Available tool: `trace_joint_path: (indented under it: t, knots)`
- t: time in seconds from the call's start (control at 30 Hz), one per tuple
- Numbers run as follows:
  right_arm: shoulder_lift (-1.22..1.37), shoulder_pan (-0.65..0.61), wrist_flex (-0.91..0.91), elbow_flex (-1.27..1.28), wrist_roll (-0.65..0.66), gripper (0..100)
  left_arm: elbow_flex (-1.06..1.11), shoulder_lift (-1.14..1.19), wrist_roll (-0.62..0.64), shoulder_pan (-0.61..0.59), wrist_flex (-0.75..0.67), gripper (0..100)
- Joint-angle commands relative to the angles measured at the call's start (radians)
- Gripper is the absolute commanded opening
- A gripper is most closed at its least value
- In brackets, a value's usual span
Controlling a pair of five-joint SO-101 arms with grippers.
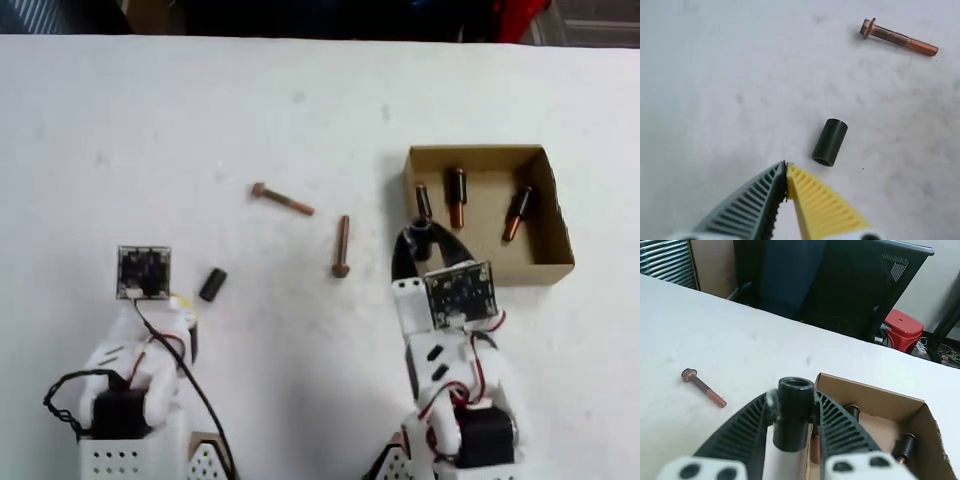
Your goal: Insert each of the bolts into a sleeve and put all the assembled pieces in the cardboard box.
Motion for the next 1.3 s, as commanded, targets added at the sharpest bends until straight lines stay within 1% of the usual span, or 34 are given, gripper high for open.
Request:
trace_joint_path:
  t: [0.0,0.13,0.23,0.3,0.37,0.53,0.63,0.8,1.03,1.27]
  knots:
    - [-0.010,0.008,-0.157,0.057,-0.015,1.6,-0.110,-0.012,-0.044,0.008,0.044,2]
    - [-0.010,0.008,-0.275,0.127,-0.017,1.6,-0.232,-0.010,-0.083,0.008,0.129,2]
    - [-0.010,0.008,-0.367,0.173,-0.017,1.6,-0.311,-0.005,-0.101,0.007,0.167,2]
    - [-0.010,0.010,-0.412,0.198,-0.017,1.6,-0.353,0.044,-0.104,0.007,0.172,2]
    - [-0.010,0.010,-0.423,0.213,-0.009,1.6,-0.405,0.148,-0.106,0.007,0.146,2]
    - [-0.008,0.008,-0.420,0.216,-0.017,1.7,-0.582,0.519,-0.098,0.018,0.057,2]
    - [-0.008,-0.005,-0.424,0.241,-0.017,1.8,-0.681,0.719,-0.095,0.059,0.038,2]
    - [-0.010,-0.108,-0.427,0.305,-0.017,1.7,-0.806,0.941,0.017,0.168,0.008,2]
    - [-0.010,-0.108,-0.427,0.313,-0.009,1.6,-0.913,1.178,0.101,0.269,-0.106,2]
    - [-0.008,-0.108,-0.476,0.336,-0.015,1.6,-1.112,1.466,0.232,0.283,-0.127,2]
